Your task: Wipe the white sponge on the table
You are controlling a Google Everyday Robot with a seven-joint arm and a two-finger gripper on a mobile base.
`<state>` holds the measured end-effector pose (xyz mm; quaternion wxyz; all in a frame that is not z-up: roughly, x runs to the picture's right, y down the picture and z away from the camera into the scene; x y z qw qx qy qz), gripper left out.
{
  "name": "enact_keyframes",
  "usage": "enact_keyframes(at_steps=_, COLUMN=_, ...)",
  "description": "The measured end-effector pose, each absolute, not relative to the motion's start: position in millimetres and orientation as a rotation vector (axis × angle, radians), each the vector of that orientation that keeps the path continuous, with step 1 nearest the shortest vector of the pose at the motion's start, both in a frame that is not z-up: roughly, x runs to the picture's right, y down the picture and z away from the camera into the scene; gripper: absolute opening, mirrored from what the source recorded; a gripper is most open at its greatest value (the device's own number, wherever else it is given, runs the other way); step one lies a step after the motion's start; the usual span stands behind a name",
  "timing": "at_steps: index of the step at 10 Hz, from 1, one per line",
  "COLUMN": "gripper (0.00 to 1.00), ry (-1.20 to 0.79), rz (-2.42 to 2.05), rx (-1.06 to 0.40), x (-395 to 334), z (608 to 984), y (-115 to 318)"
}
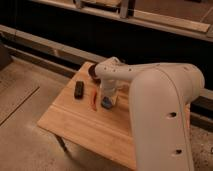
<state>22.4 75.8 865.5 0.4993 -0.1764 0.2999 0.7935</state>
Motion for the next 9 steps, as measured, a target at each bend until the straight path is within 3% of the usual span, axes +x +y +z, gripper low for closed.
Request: enact_keyframes(at_steps=9, gripper=0.0, ry=0.811, rz=2.061, rx=-0.325, x=88, z=864, y=80)
